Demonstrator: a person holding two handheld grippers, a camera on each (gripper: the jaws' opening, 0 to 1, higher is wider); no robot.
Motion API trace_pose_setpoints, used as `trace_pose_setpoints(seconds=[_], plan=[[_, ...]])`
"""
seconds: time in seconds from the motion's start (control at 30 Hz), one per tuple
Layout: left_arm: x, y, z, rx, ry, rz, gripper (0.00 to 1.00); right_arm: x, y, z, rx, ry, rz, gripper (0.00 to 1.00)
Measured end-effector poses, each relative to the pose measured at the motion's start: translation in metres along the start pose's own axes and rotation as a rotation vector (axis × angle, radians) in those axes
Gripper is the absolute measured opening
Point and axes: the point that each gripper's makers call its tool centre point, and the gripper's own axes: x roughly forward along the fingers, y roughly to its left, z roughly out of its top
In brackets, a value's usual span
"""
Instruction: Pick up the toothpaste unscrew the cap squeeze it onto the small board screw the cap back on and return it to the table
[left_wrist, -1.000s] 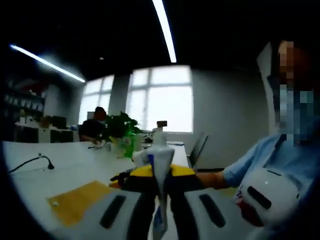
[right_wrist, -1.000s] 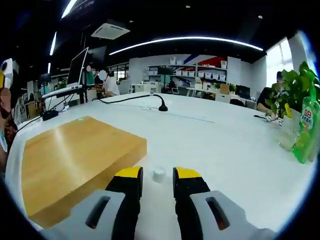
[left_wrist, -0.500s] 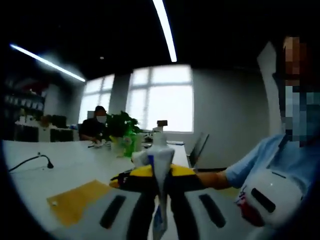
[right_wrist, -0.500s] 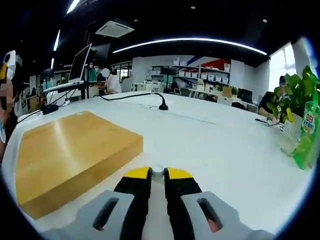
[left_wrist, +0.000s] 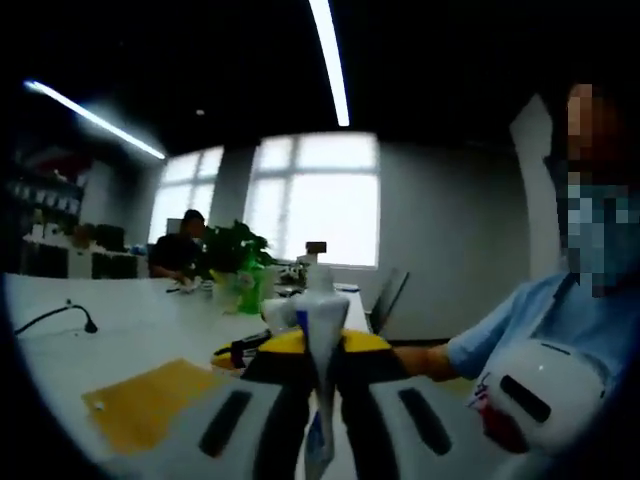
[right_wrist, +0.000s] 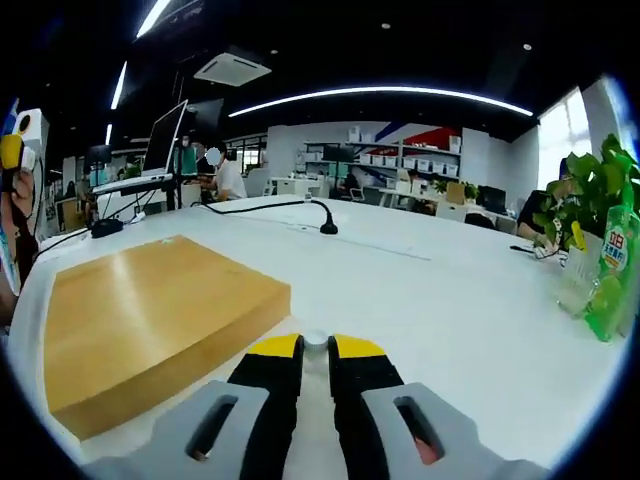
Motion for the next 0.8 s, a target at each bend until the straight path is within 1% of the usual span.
trace_pose_setpoints(seconds=[0.1,0.17,0.23,0.27,0.33,0.4,0.5,0.53,0.57,0.6,0.63,0.67,0.73,0.8], plan=[[0.002,0.008,-0.009,0.014,0.031,0.029,0.08,-0.004,0.006,0.006,0.0,-0.023,0.025,0.1],[0.003,0.011,-0.013,0.012,0.039,0.035,0.08,-0.007,0.013,0.009,0.016,-0.03,0.054,0.1],[0.004,0.013,-0.015,0.004,0.04,0.035,0.08,-0.01,0.02,0.014,0.007,-0.043,0.079,0.1],[0.004,0.012,-0.016,0.002,0.038,0.03,0.08,-0.011,0.022,0.015,-0.006,-0.045,0.085,0.1],[0.005,0.008,-0.015,-0.007,0.021,-0.004,0.08,-0.011,0.023,0.016,-0.017,-0.047,0.09,0.1],[0.005,0.004,-0.013,-0.011,0.01,-0.021,0.08,-0.011,0.024,0.016,-0.001,-0.05,0.101,0.1],[0.007,0.0,-0.014,0.02,0.007,-0.031,0.08,-0.014,0.029,0.017,0.02,-0.053,0.122,0.09],[0.008,0.0,-0.015,0.025,0.01,-0.032,0.08,-0.016,0.033,0.019,0.011,-0.056,0.144,0.09],[0.009,0.0,-0.016,0.03,0.015,-0.03,0.08,-0.018,0.036,0.019,-0.036,-0.048,0.161,0.09],[0.009,0.0,-0.018,0.034,0.021,-0.026,0.08,-0.019,0.038,0.023,-0.069,-0.061,0.161,0.09],[0.009,0.002,-0.019,0.037,0.028,-0.023,0.08,-0.021,0.04,0.025,-0.065,-0.068,0.165,0.09],[0.009,0.003,-0.02,0.039,0.034,-0.017,0.08,-0.023,0.042,0.028,-0.052,-0.073,0.18,0.09],[0.008,0.007,-0.021,0.047,0.039,0.0,0.08,-0.027,0.052,0.034,-0.017,-0.089,0.239,0.09],[0.007,0.01,-0.023,0.045,0.044,0.009,0.08,-0.035,0.065,0.046,0.029,-0.125,0.307,0.09]])
